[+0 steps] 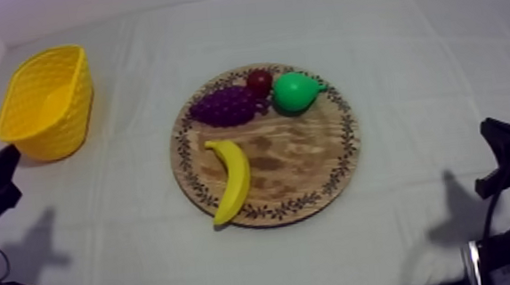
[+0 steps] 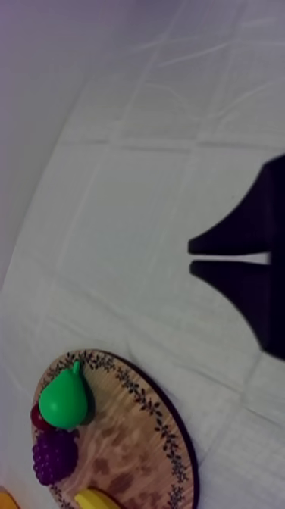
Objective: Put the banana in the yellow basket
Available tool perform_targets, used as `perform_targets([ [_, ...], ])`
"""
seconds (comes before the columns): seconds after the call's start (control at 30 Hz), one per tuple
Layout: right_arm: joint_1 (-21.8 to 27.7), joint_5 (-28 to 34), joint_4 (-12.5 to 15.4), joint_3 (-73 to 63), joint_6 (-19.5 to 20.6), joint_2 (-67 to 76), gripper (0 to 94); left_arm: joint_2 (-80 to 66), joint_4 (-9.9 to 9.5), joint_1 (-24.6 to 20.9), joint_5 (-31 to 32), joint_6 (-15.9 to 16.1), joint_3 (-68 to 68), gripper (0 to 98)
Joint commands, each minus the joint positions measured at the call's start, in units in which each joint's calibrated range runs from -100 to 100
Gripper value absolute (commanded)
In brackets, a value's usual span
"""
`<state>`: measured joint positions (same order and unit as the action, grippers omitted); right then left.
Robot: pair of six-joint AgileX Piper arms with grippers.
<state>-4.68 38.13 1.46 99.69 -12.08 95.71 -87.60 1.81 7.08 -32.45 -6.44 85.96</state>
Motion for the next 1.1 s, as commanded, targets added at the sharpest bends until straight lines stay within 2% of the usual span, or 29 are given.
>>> perform_targets([
  [0.0, 0.0, 0.0, 0.0, 0.0, 0.0, 0.0, 0.5, 5.3, 0.73, 0.6, -2.3, 1.4, -10.1, 0.1],
  [0.07, 0.0, 0.0, 0.0, 0.0, 0.0, 0.0, 0.5, 9.1, 1.35, 1.7, -4.3, 2.1, -16.2, 0.1],
  [0.23, 0.0, 0.0, 0.0, 0.0, 0.0, 0.0, 0.5, 16.6, 4.29, 3.7, -8.9, 5.2, -28.3, 0.1],
  [0.37, 0.0, 0.0, 0.0, 0.0, 0.0, 0.0, 0.5, 22.8, 5.76, 5.5, -13.0, 5.4, -35.4, 0.1],
  [0.53, 0.0, 0.0, 0.0, 0.0, -0.1, 0.0, 0.5, 31.0, 6.68, 8.9, -16.0, 4.2, -40.8, 0.1],
  [0.67, 0.0, 0.0, 0.0, 0.0, -0.1, 0.0, 0.5, 37.3, 7.00, 12.8, -16.2, 3.1, -43.1, 0.1],
  [0.83, 0.0, 0.0, 0.0, 0.0, -0.1, 0.0, 0.5, 43.0, 7.43, 17.3, -13.2, 2.3, -42.4, 0.1],
  [1.07, 0.0, 0.0, 0.0, 0.0, -0.1, 0.0, 0.5, 49.6, 8.97, 21.1, -10.0, 2.0, -38.7, 0.2],
])
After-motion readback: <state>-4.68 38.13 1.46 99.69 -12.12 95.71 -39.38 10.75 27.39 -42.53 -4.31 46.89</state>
